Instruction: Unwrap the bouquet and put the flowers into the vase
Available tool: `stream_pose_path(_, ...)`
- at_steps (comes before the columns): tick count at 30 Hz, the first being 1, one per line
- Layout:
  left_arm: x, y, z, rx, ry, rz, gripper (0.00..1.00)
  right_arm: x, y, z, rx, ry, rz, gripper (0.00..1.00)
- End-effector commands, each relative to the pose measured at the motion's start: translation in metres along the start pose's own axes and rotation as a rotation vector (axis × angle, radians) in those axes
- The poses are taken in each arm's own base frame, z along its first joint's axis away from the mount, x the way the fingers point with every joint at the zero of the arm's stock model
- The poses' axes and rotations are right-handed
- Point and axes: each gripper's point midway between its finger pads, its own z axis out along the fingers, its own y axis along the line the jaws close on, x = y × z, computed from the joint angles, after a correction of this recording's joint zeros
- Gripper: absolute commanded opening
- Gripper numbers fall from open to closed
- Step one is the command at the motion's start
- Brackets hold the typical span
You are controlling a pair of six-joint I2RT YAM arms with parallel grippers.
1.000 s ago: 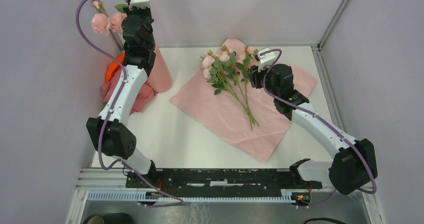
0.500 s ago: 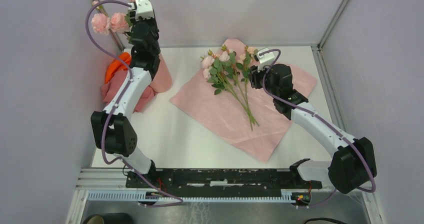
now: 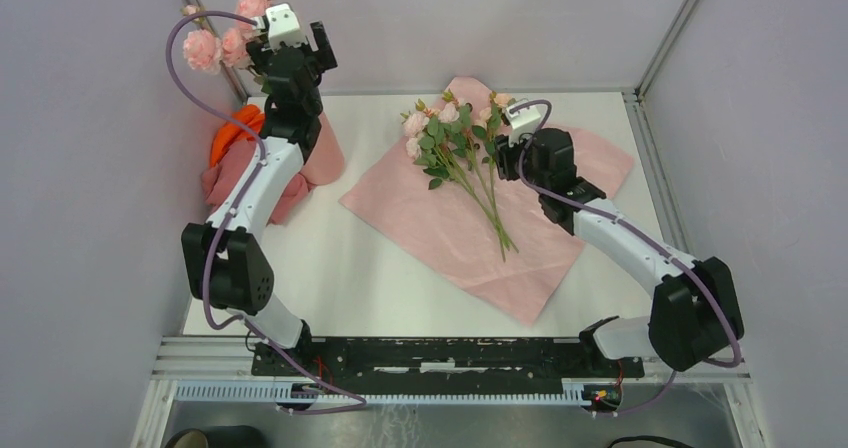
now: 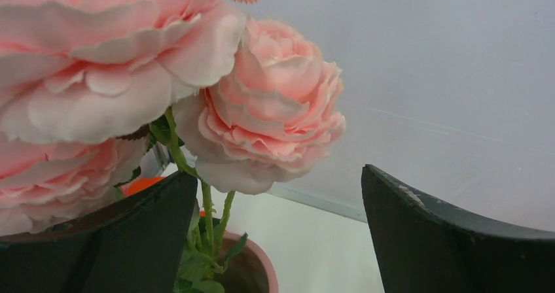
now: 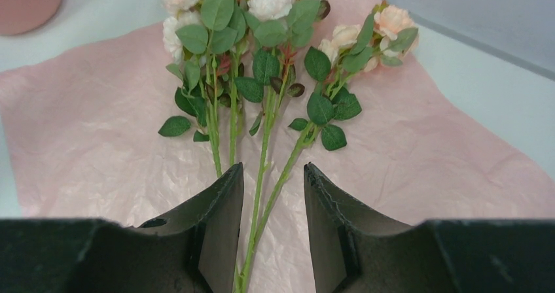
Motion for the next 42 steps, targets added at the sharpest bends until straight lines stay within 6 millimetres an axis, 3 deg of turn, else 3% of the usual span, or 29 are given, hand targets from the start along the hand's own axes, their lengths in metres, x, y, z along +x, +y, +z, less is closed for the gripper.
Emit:
stream_pose_path(1, -0.009, 0.0, -0.016, 0.015, 0.038, -0.135, 1.0, 0.009, -0.003, 0.018, 0.017, 0.025, 0.011, 0.44)
stream_pose_path(7, -0.005, 0.0, -0.025, 0.024, 0.096, -0.166, 1.0, 0.024, 0.004, 0.048, -0.009, 0.078, 0.056, 0.44)
stream_pose_path(12, -0.005, 0.0, -0.035, 0.04, 0.155, -0.164, 1.0, 0.056, 0.013, 0.078, -0.043, 0.173, 0.062, 0.44)
stream_pose_path(19, 0.012, -0.03, -0.049, 0.191, 0.277, -0.221, 1.0, 0.09, 0.016, 0.116, -0.045, 0.268, 0.067, 0.41)
stream_pose_path(23, 0.02, -0.039, -0.05, 0.227, 0.32, -0.226, 1.0, 0.098, 0.011, 0.134, -0.031, 0.301, 0.051, 0.4)
stream_pose_path(29, 0.02, -0.04, -0.053, 0.234, 0.356, -0.228, 1.0, 0.122, 0.012, 0.148, -0.032, 0.354, 0.045, 0.38)
stream_pose_path(37, 0.009, -0.043, -0.06, 0.255, 0.361, -0.248, 1.0, 0.15, 0.006, 0.153, -0.007, 0.408, 0.039, 0.34)
stream_pose_path(39, 0.004, -0.043, -0.062, 0.265, 0.357, -0.256, 1.0, 0.153, 0.006, 0.153, -0.007, 0.414, 0.04, 0.23)
stream_pose_path(41, -0.001, -0.045, -0.065, 0.278, 0.35, -0.267, 1.0, 0.149, 0.006, 0.151, -0.006, 0.407, 0.043, 0.04)
stream_pose_path(42, -0.003, -0.046, -0.067, 0.288, 0.345, -0.277, 0.99, 0.145, 0.007, 0.151, -0.008, 0.398, 0.045, 0.0)
